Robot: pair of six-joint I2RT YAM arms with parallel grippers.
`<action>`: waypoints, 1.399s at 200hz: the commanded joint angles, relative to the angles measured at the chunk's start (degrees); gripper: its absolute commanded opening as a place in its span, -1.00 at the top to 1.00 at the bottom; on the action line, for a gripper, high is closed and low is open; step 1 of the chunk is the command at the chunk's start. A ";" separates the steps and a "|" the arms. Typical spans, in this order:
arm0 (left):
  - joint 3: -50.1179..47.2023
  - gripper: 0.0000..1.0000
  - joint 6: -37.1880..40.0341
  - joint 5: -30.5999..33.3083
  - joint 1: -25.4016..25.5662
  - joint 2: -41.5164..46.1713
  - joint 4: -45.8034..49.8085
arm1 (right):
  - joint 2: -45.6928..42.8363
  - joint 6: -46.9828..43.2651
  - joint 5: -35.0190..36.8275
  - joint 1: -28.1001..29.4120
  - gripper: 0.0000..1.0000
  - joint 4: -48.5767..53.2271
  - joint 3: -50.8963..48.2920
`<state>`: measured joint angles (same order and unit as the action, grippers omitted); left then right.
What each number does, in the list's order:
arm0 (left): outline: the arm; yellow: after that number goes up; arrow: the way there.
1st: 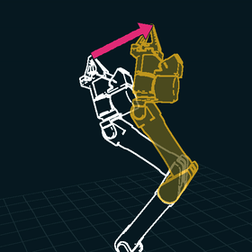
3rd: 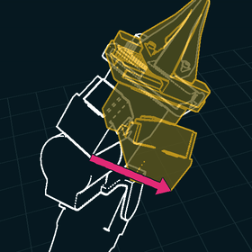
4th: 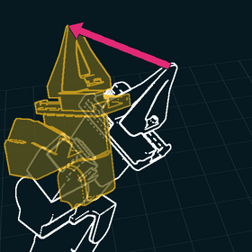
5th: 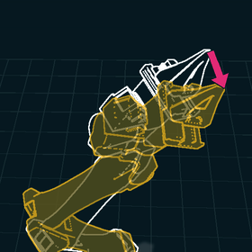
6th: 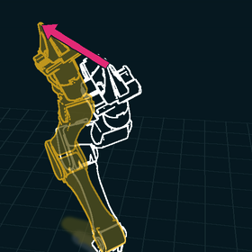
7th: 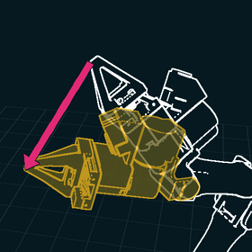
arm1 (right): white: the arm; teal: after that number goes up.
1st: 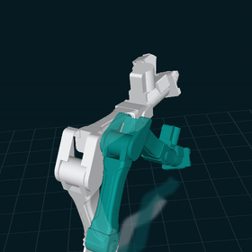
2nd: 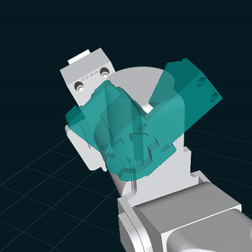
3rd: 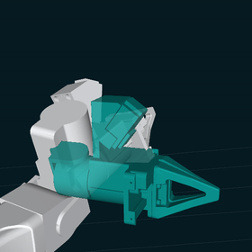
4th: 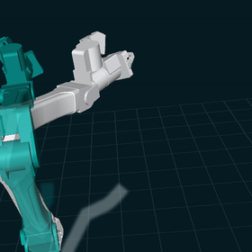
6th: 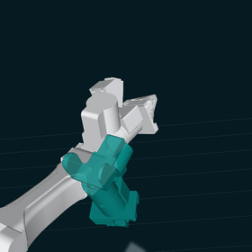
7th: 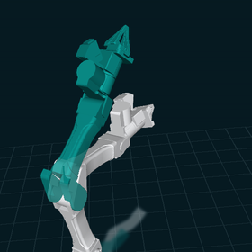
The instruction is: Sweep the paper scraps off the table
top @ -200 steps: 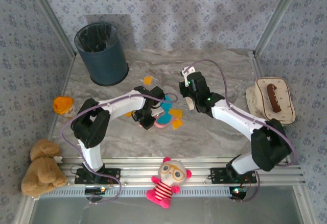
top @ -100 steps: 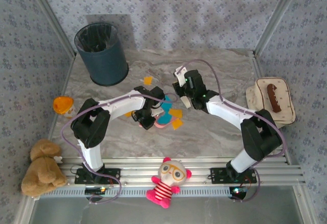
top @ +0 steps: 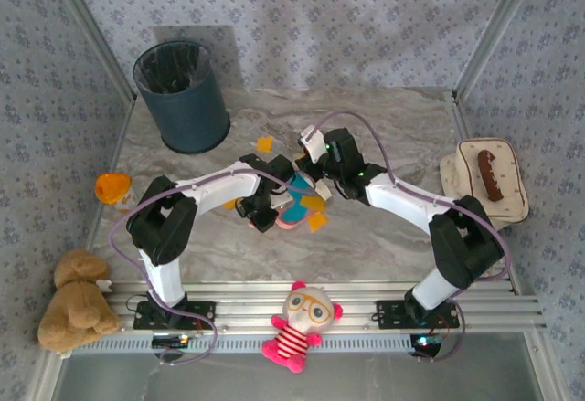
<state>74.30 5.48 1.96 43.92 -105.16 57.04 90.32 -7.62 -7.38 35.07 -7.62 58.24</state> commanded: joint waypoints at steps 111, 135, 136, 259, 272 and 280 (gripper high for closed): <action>0.23 1.00 -0.90 -1.43 -0.23 0.71 1.84 | -6.38 3.98 -3.11 1.82 1.00 0.41 -1.28; -0.03 1.00 -0.76 -1.26 -0.23 1.17 2.50 | -7.41 3.52 2.68 2.79 1.00 -0.58 -1.72; -0.03 1.00 -0.74 -1.26 -0.24 1.18 2.53 | -7.47 3.46 2.87 2.80 1.00 -0.57 -1.72; -0.56 1.00 1.10 -3.17 -0.10 2.95 4.96 | -10.32 9.90 34.17 4.90 1.00 4.42 -4.26; -0.64 1.00 1.45 -3.62 -0.10 2.95 5.26 | -10.35 11.58 37.19 5.34 1.00 5.89 -4.86; -0.65 1.00 1.53 -3.76 -0.13 2.94 5.23 | -10.38 12.55 38.14 5.45 1.00 6.38 -5.40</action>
<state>74.28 5.65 -0.01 43.88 -104.36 59.46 81.80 0.47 22.65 39.59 -3.86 54.11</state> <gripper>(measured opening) 0.251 0.252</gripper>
